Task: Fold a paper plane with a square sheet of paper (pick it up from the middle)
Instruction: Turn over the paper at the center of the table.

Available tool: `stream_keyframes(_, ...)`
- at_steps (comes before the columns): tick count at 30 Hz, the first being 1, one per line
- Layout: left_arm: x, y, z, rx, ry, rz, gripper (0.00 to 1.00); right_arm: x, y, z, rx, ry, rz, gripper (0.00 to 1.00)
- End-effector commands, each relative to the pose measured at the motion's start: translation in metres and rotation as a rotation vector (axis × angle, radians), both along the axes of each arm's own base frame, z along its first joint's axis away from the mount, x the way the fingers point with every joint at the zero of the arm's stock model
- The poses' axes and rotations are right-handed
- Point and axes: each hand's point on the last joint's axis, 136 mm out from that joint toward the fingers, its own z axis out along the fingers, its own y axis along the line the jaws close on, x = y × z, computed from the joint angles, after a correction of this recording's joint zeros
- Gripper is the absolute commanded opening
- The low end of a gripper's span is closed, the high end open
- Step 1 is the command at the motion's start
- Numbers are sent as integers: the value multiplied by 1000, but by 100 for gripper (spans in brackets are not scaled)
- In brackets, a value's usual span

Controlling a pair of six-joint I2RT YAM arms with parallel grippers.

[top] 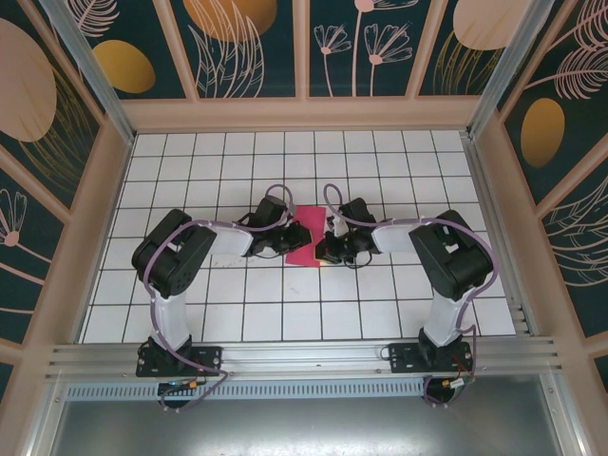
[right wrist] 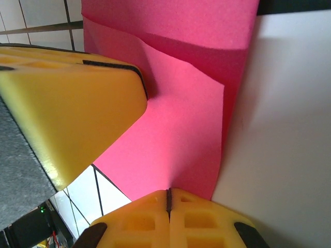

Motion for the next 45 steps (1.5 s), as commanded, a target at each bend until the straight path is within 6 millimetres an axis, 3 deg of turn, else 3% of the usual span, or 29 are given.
stream_keyframes(1, 16, 47, -27, 149, -6, 103, 17, -19, -20, -29, -103, 77, -21, 3)
stream_keyframes(10, 34, 62, -9, 146, -32, 149, 22, -19, -18, -26, -85, 75, -11, 3)
stream_keyframes(14, 43, 71, 0, 163, -56, 183, 22, -15, -13, -14, -52, 49, 0, 3)
stream_keyframes(21, 50, 54, 62, 25, -155, 159, 24, 3, 5, 22, 31, -30, 17, 5)
stream_keyframes(24, 43, 38, 90, -83, -190, 111, 25, 11, 11, 46, 79, -82, 13, 8)
stream_keyframes(26, 36, 25, 96, -131, -194, 56, 25, 17, 11, 60, 93, -114, -2, 11)
stream_keyframes(29, 29, 8, 90, -144, -179, -7, 24, 21, 9, 69, 89, -139, -31, 15)
stream_keyframes(31, 29, 5, 79, -111, -156, -1, 23, 32, -8, 63, 39, -134, -104, 20)
stream_keyframes(35, 30, 8, 61, -79, -116, 25, 21, 36, -25, 49, -2, -91, -181, 30)
stream_keyframes(45, 27, 12, 30, -24, -51, 26, 20, 35, -19, 36, 29, -38, -176, 37)
